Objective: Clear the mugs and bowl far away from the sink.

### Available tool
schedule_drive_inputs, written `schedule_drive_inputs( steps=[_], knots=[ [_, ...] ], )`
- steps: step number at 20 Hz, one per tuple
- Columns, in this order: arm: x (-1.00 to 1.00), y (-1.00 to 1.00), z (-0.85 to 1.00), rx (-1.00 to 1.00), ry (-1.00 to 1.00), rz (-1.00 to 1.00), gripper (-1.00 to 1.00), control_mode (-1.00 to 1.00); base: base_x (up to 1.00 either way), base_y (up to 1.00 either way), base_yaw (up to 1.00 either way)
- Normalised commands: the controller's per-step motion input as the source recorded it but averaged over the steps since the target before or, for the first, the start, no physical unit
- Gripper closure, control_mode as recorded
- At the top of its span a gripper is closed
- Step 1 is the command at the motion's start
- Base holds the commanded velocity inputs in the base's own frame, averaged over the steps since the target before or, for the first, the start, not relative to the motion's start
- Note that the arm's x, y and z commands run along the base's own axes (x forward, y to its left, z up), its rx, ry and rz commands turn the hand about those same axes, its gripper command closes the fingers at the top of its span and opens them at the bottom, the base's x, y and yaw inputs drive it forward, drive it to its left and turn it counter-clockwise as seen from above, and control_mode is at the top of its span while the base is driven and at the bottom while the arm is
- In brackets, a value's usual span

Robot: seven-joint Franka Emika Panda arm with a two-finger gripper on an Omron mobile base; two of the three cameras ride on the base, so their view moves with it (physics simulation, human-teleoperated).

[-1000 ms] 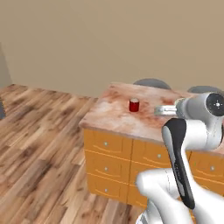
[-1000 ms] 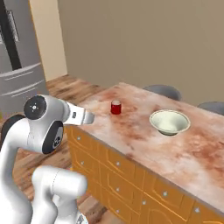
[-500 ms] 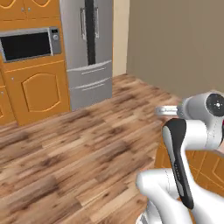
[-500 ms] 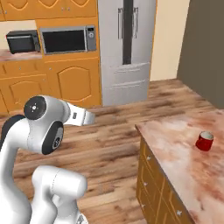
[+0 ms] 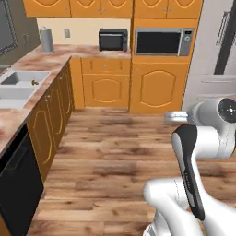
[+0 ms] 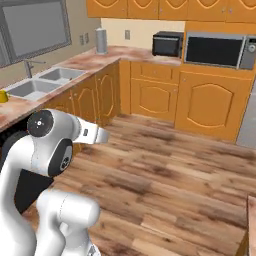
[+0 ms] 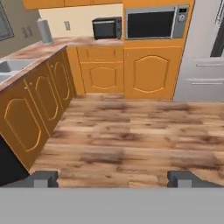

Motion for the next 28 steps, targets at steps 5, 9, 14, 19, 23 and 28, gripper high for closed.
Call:
schedule_drive_inputs(
  steps=[5, 9, 14, 19, 23, 28],
  knots=[
    [0.0, 0.0, 0.0, 0.0, 0.0, 0.0, -1.0, 1.0, 0.22, 0.0, 0.98],
    [0.0, 0.0, 0.0, 0.0, 0.0, 0.0, -1.0, 1.0, 0.73, -0.11, 0.85],
    [0.0, 0.0, 0.0, 0.0, 0.0, 0.0, -1.0, 1.0, 0.92, -0.56, 0.59],
    [0.0, 0.0, 0.0, 0.0, 0.0, 0.0, -1.0, 1.0, 1.0, -0.71, 0.48],
    [0.0, 0.0, 0.0, 0.0, 0.0, 0.0, -1.0, 1.0, 1.0, -0.7, 0.45],
    [0.0, 0.0, 0.0, 0.0, 0.0, 0.0, -1.0, 1.0, 1.0, -0.6, 0.48]
  ],
)
